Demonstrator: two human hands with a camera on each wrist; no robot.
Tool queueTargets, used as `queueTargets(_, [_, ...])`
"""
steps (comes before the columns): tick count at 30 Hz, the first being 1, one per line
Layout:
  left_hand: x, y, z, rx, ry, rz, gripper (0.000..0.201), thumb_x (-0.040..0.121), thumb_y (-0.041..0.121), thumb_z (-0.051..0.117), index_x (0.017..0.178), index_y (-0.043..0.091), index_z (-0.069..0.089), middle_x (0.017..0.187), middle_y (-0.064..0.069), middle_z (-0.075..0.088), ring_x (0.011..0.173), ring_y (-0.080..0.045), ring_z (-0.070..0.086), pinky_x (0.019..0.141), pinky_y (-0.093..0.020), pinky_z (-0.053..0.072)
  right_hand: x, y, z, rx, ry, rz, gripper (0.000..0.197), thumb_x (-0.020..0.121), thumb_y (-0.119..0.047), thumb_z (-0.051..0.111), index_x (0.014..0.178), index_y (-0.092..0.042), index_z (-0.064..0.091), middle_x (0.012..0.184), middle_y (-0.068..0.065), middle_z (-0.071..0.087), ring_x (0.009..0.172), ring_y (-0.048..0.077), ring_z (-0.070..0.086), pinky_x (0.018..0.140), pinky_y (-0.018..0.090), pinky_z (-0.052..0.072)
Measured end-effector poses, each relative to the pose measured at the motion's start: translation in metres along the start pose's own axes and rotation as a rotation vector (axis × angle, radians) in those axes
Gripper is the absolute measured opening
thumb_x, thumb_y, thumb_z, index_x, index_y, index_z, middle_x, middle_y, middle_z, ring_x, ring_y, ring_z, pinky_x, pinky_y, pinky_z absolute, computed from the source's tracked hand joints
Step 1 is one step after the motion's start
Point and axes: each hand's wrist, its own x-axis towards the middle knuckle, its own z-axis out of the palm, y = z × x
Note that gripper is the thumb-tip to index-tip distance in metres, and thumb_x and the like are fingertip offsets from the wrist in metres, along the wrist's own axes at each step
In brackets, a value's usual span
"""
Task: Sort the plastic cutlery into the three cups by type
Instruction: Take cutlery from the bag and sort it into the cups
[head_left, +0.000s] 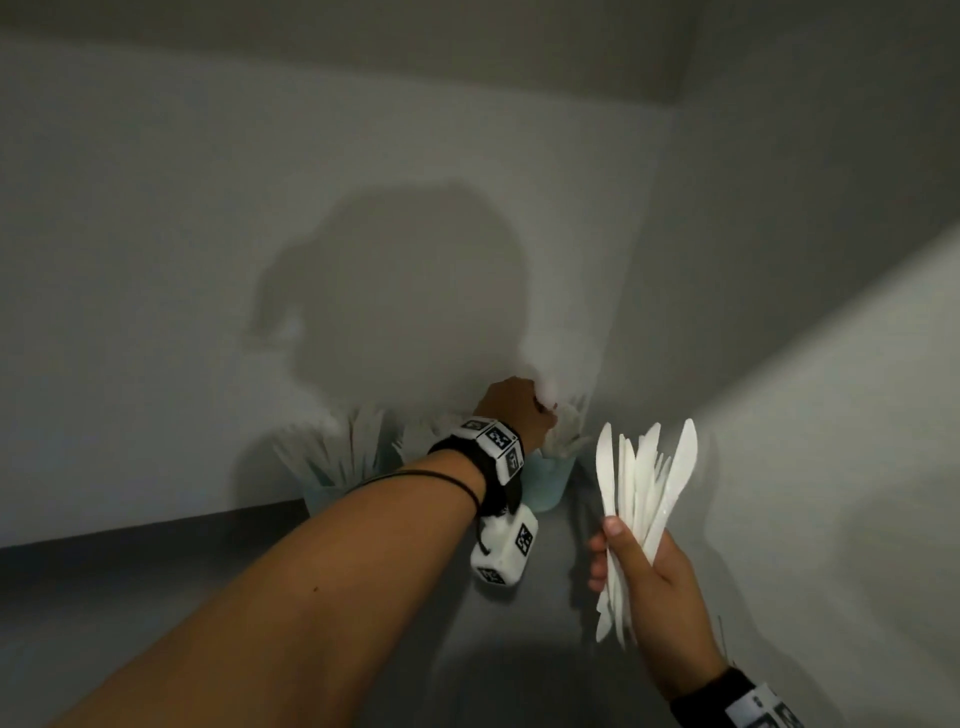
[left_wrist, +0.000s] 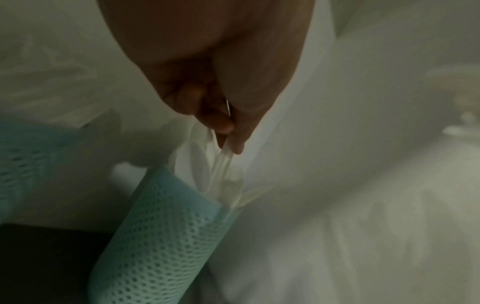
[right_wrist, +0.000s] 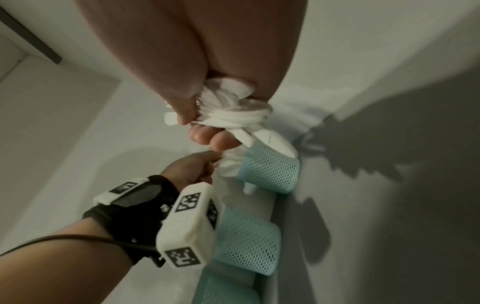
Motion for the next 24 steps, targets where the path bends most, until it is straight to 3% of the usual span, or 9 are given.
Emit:
queueTargets(2, [0.005, -0.003, 0.005, 0.095, -0.069, -0.026, 0.027, 0.078, 0.026, 0.066, 0.097, 0.006, 0.067, 0.107, -0.013, 0.070, 0.102, -0.029, 0.065, 0.085, -0.032, 0.052, 0.003, -0.002, -0.004, 0.000, 0.008, 0.009, 0.025, 0.094, -0.019, 0.050, 0.078, -0.003, 0.060, 0.063, 0.011, 0.057, 0.048, 0.009, 0.054, 0.046, 0.016, 0.050])
queueTargets(6, [0.011, -0.003, 0.008, 0.128, -0.084, -0.024, 0.039, 0.081, 0.029, 0.067, 0.112, 0.005, 0.061, 0.120, -0.014, 0.063, 0.112, -0.029, 0.061, 0.092, -0.031, 0.047, 0.009, -0.003, -0.004, 0.020, 0.002, 0.027, 0.027, 0.094, -0.019, 0.051, 0.078, 0.000, 0.059, 0.059, 0.008, 0.055, 0.046, 0.009, 0.053, 0.046, 0.018, 0.050])
queueTargets(9, [0.013, -0.002, 0.010, 0.219, -0.125, -0.066, 0.041, 0.080, 0.029, 0.069, 0.113, 0.006, 0.062, 0.121, -0.014, 0.064, 0.110, -0.028, 0.062, 0.090, -0.031, 0.050, 0.009, -0.005, 0.003, 0.021, -0.007, -0.005, 0.025, 0.094, -0.018, 0.052, 0.078, 0.000, 0.060, 0.058, 0.005, 0.058, 0.049, 0.010, 0.054, 0.048, 0.020, 0.050])
queueTargets(16, [0.008, 0.004, 0.022, 0.296, -0.125, -0.055, 0.031, 0.093, 0.018, 0.049, 0.113, -0.002, 0.062, 0.120, -0.019, 0.063, 0.111, -0.031, 0.061, 0.090, -0.032, 0.048, 0.013, -0.016, 0.013, 0.032, -0.062, -0.058, 0.020, 0.094, -0.018, 0.052, 0.082, -0.003, 0.061, 0.060, 0.000, 0.061, 0.052, 0.009, 0.055, 0.053, 0.021, 0.051])
queueTargets(21, [0.005, 0.010, 0.009, 0.242, -0.209, -0.120, 0.029, 0.084, 0.015, 0.063, 0.111, 0.003, 0.065, 0.116, -0.015, 0.066, 0.109, -0.029, 0.062, 0.082, -0.029, 0.047, 0.011, -0.017, 0.012, 0.026, -0.089, -0.057, 0.015, 0.094, -0.018, 0.051, 0.090, -0.009, 0.062, 0.067, 0.000, 0.063, 0.057, 0.010, 0.056, 0.056, 0.021, 0.053])
queueTargets(24, [0.003, 0.013, -0.006, 0.183, -0.229, -0.136, 0.031, 0.084, 0.008, 0.063, 0.115, 0.001, 0.063, 0.120, -0.016, 0.064, 0.113, -0.029, 0.061, 0.084, -0.028, 0.046, 0.009, -0.015, 0.016, 0.038, -0.111, -0.050, 0.015, 0.094, -0.017, 0.051, 0.095, -0.007, 0.061, 0.068, 0.002, 0.062, 0.055, 0.008, 0.056, 0.055, 0.020, 0.052])
